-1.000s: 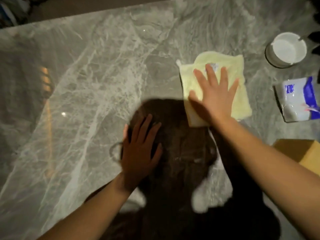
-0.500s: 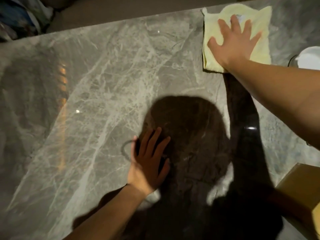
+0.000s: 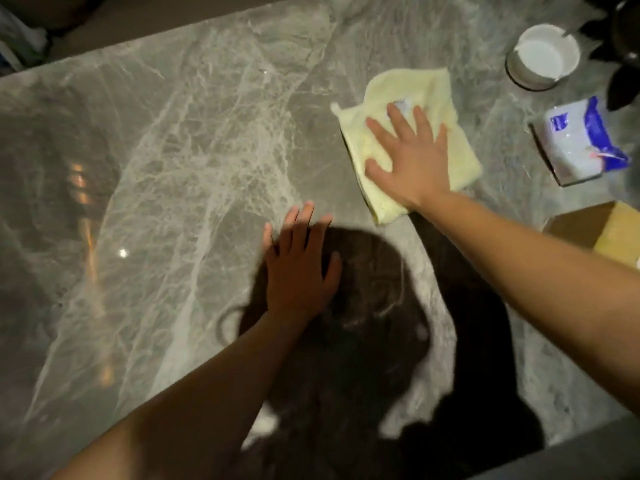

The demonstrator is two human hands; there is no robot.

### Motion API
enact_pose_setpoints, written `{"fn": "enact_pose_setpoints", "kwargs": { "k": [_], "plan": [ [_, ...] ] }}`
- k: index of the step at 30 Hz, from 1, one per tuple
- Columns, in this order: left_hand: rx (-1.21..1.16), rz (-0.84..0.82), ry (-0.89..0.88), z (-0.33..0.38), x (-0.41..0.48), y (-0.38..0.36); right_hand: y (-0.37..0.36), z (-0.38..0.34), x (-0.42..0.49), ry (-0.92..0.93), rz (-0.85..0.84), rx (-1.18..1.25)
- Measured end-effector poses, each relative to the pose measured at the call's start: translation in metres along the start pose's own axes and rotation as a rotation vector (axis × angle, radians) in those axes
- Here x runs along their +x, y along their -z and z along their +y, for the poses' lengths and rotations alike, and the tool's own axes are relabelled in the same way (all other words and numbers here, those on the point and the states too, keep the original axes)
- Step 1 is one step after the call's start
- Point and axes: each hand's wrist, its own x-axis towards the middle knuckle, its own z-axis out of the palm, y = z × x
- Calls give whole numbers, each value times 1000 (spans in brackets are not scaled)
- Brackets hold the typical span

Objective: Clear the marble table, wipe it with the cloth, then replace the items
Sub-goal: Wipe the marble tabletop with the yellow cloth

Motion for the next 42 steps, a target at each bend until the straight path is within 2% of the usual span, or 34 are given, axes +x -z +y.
{"fn": "enact_pose_setpoints", "kwargs": {
  "k": [2,4,8,10,13,16,20,24,28,33,39,42],
  "plan": [
    [-52,22,-8,0,-1,-2,-10,-17,-39,-12,16,-1],
    [-203,82,-1,1,-1,1,-17,-36,-70,-40,25,3],
    [-804,178,158,-7,-2,21,-25,-67,-104,-84,38,-13],
    [-926,229,246,-22,-12,30,-29,-84,-116,-87,35,-10],
    [-811,253,198,-76,-42,40,-39,-116,-136,-71,29,-14],
    [-476,260,193,-164,-53,53,-45,-149,-149,-47,4,-6],
    [-182,217,326,-281,-54,84,-55,-201,-162,42,-24,-89],
    [-130,265,605,-380,-65,108,-68,-253,-180,274,16,68],
    [-24,218,537,-375,-85,109,-74,-295,-189,419,7,100],
    [21,174,598,-369,-83,109,-77,-332,-171,492,-60,78],
    [62,90,621,-372,-82,110,-84,-397,-111,636,-140,11],
    [10,130,648,-374,-80,111,-85,-429,-71,639,-144,16]
  ]
}}
